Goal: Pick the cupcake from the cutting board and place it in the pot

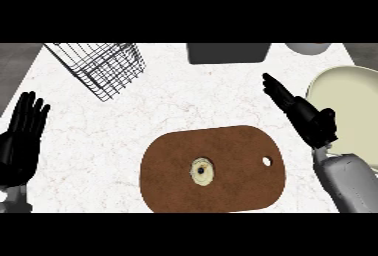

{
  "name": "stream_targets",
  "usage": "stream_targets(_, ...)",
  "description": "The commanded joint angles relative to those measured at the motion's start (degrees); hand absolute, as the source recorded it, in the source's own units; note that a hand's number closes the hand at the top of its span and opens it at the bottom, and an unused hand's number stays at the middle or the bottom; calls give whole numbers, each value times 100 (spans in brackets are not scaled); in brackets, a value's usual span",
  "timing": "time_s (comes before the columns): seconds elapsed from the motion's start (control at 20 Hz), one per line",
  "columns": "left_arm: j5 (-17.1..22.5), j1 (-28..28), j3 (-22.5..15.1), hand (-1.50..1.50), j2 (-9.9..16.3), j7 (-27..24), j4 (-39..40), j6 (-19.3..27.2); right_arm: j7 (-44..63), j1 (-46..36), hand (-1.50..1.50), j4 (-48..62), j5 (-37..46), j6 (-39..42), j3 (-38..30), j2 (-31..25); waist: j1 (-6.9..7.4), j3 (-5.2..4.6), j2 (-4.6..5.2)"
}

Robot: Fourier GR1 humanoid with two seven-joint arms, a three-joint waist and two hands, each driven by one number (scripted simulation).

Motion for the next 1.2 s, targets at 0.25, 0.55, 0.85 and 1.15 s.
stream_targets(0.25, -228, -1146, -33, 0, -29, 472, 10, 348, -949, -104, 150, -931, -1446, 880, -989, 3, -171, -258, -79)
stream_targets(0.55, -435, -977, -468, 0, -415, 655, -147, 570, -2608, 1730, -150, -1171, 1565, -719, -528, -745, -198, -255, -90)
stream_targets(0.85, -444, -1201, -360, 0, -507, 669, 168, 319, -2183, 2333, -150, -2412, 2378, -897, -49, -760, -58, -270, -87)
stream_targets(1.15, -646, -1379, -445, 0, -624, 740, 168, 501, -631, 2211, -150, -3157, 3225, -226, 523, -1305, -44, -277, -87)
